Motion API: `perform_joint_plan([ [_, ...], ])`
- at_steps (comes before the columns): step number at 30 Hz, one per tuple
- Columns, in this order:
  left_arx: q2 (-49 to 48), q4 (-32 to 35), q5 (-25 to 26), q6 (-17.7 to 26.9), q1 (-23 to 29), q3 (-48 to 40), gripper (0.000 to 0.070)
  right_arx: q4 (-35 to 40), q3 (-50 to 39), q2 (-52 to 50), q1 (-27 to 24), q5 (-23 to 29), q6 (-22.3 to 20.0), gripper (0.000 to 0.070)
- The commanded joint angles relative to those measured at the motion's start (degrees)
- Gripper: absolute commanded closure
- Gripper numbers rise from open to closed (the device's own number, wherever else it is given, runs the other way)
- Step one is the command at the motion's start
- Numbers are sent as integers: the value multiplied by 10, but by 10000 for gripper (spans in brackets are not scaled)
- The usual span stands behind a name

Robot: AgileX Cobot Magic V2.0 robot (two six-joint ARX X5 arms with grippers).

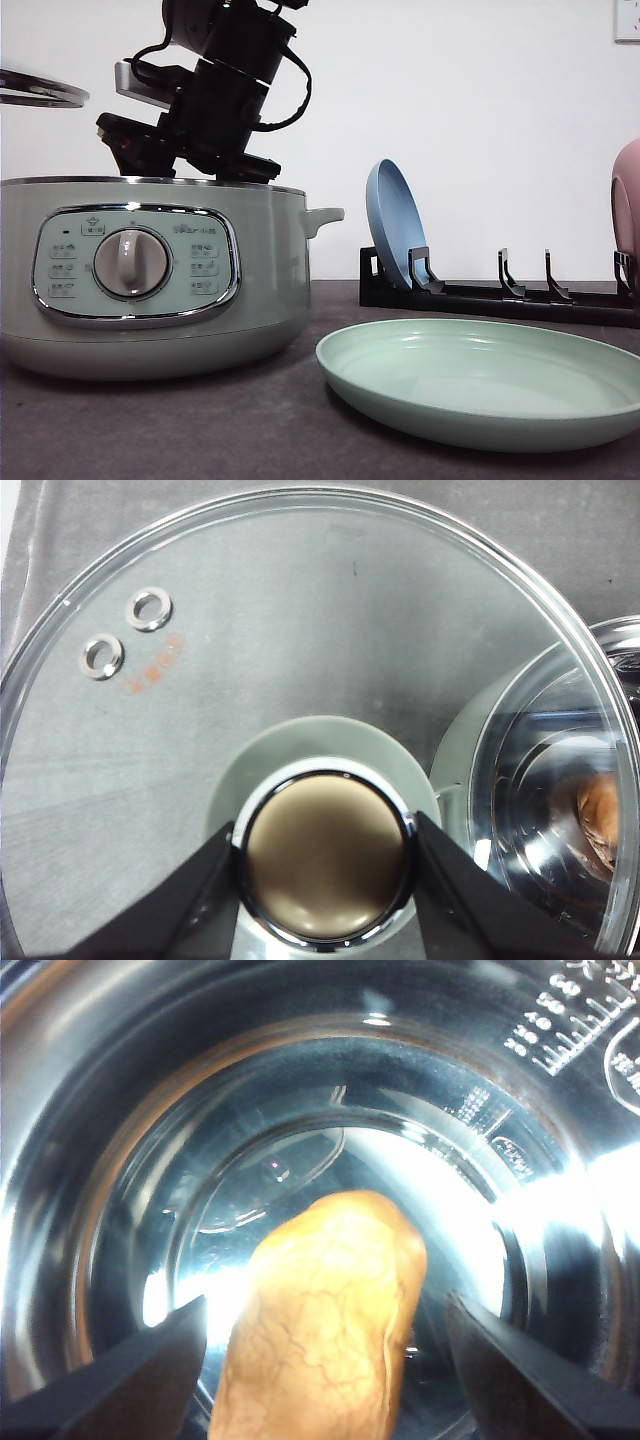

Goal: Transfer potato from steamer to green plate

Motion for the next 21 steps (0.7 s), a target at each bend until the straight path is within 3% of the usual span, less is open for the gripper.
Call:
perform_joint_plan([
  [1, -3, 17, -2, 3, 1, 16, 698, 3, 16, 18, 7, 1, -4, 227],
  [14, -3, 15, -2, 3, 1, 16, 698, -3, 16, 34, 7, 1, -4, 243],
  [15, -4, 16, -2, 3, 1, 16, 698, -3, 16, 34, 7, 1, -4, 267],
  [18, -4, 16, -2, 3, 1, 16, 698, -2, 16, 34, 7, 0, -4, 468],
  [21, -3, 16, -2, 3, 1, 16, 698, -2, 16, 33, 7, -2, -4, 535],
])
